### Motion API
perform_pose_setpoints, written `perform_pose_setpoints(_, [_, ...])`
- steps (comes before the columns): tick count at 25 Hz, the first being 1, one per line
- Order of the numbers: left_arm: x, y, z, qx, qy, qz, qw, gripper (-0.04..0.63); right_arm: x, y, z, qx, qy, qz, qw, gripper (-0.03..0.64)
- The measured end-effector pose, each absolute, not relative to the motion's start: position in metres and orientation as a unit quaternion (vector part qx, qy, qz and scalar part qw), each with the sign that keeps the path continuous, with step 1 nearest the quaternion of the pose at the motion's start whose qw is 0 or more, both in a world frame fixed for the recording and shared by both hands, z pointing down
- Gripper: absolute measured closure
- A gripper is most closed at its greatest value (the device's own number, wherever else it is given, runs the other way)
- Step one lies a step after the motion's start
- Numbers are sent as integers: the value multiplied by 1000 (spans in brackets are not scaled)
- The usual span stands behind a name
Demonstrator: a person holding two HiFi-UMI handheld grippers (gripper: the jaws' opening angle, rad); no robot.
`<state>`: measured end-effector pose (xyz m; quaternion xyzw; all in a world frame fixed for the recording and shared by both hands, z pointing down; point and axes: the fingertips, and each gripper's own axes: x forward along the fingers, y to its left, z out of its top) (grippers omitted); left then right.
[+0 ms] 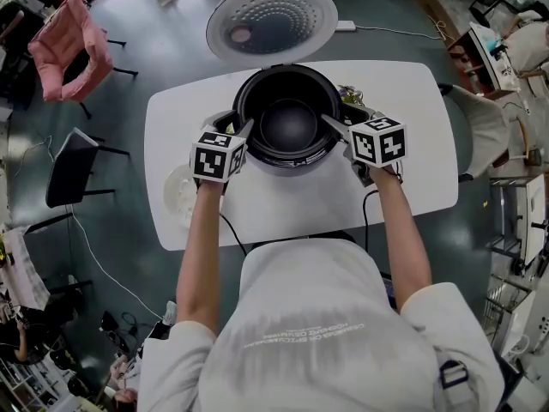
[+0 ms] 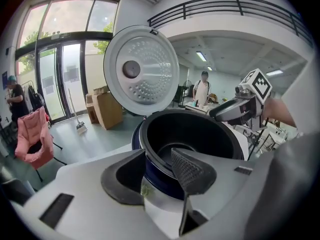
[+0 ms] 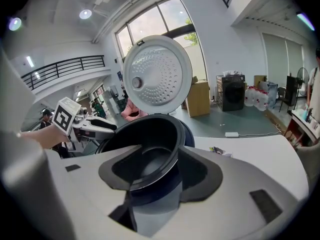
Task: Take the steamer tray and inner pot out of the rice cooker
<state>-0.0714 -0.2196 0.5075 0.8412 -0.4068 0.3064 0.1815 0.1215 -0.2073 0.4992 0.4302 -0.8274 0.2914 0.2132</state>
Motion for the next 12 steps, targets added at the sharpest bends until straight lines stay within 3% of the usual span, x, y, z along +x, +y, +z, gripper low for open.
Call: perform_pose_setpoints(12, [-72, -214, 512, 837, -414, 271, 234, 420, 123, -204, 507, 417, -828, 300, 227, 377])
